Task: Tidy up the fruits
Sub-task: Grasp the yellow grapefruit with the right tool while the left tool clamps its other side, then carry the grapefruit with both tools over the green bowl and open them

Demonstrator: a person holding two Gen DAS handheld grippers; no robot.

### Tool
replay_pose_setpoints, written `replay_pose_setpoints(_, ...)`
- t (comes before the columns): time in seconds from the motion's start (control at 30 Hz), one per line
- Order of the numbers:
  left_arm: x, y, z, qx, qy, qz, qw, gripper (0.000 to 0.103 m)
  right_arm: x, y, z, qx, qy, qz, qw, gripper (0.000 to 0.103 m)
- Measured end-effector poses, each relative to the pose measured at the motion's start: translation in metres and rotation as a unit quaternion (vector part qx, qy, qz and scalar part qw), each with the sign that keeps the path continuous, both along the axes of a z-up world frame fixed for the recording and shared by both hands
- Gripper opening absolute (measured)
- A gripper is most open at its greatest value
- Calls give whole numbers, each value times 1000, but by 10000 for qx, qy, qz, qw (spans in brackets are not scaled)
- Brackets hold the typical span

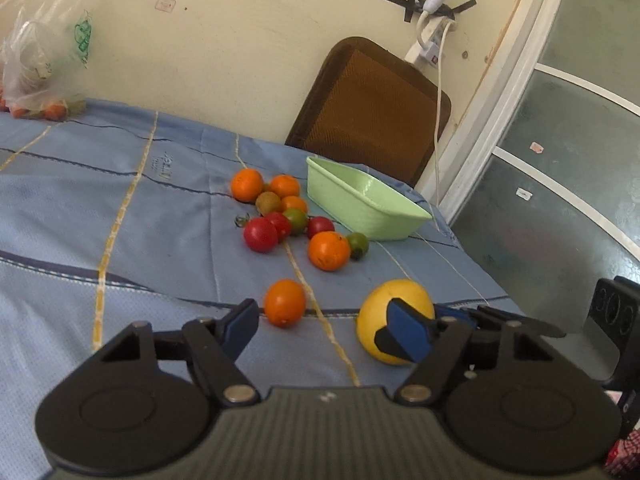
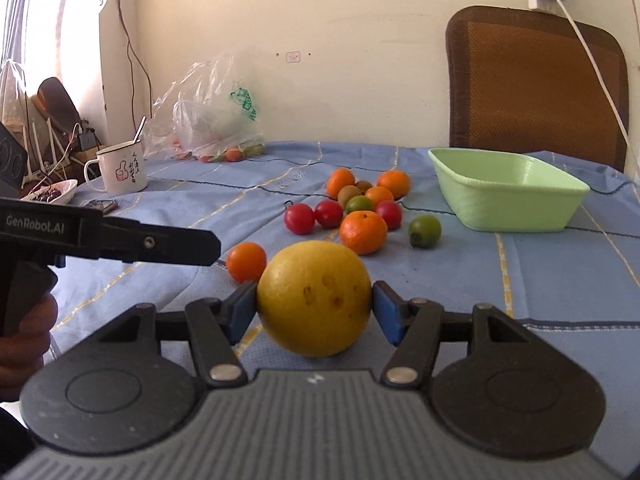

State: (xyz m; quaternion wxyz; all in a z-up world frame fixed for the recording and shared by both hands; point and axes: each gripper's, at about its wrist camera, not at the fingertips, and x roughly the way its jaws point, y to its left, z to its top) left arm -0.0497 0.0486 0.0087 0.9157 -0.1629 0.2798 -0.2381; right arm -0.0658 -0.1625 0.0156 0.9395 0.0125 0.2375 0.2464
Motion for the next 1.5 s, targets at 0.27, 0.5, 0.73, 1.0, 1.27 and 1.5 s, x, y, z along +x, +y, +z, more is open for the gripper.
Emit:
replay_pose_setpoints(0.27,14,-36,5,75,217,-608,9979,66,-13,-17,-6,77,-68,139,9999,66)
replay_pose_setpoints(0.5,25,-72,5,230,433,-1175,9919,64,-13,-23,-14,-194,-35,298,9994,66)
replay_pose_setpoints(0.73,38,-101,25,546,150,-1196,9912,62,-1,-41,-2,-43,-251,63,9997,64)
replay_pose_setpoints(1.0,143,-158,76,576,-58,-1053,9927,62,99,-86,30,348,-746,-668,9944,64)
replay_pose_setpoints(1.27,222,-186,53,421,624,-946,9927,62,165,-104,14,319,-305,-1052,9935,64)
replay_pose_setpoints(1.5,230,-183,44,436,817,-762,9928,61,158,-104,6,215,-403,-1129,9926,67)
